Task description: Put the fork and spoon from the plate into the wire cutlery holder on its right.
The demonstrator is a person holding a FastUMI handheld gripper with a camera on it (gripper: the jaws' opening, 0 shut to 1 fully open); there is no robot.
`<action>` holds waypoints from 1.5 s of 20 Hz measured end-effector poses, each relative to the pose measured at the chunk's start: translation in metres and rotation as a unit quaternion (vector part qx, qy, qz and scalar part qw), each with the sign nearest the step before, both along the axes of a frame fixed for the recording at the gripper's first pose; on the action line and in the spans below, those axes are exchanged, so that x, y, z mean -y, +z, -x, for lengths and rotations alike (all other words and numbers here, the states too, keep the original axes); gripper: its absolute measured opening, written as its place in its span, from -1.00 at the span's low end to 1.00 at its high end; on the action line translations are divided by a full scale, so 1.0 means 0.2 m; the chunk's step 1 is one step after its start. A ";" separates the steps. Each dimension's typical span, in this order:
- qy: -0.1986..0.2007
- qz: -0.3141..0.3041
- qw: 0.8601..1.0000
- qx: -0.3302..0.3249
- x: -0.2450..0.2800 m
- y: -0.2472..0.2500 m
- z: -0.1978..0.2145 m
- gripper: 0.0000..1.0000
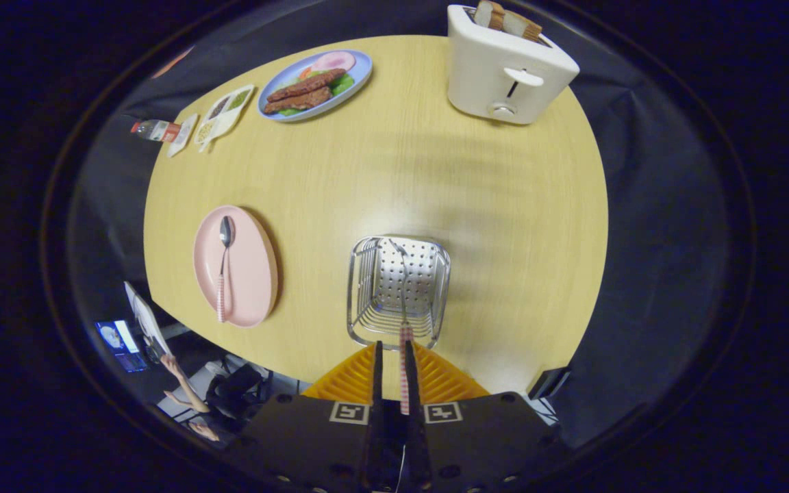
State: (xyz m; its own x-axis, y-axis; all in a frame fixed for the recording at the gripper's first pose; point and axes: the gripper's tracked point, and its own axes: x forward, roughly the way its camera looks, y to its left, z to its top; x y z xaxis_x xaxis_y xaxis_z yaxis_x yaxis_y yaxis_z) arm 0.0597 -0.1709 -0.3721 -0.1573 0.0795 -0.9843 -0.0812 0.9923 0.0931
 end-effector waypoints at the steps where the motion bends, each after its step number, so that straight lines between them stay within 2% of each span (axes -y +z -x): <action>1: -0.003 0.000 1.000 0.010 0.00 0.01 -0.01 -0.61; 4: -0.018 -0.013 0.999 0.040 -0.06 0.08 -0.03 -0.21; 7: -0.026 -0.009 0.998 0.062 -0.13 0.11 -0.01 0.04; 10: -0.033 -0.010 0.996 0.077 -0.27 0.14 0.03 0.43; 12: -0.037 -0.017 0.995 0.092 -0.39 0.16 0.05 0.47; 16: -0.038 -0.022 0.991 0.129 -0.63 0.17 0.07 0.82; 24: -0.040 -0.034 0.988 0.144 -1.12 -0.02 0.16 0.90; 27: -0.038 -0.023 0.988 0.148 -1.22 -0.14 0.17 0.92; 30: -0.064 -0.029 0.987 0.144 -1.34 -0.24 0.18 0.95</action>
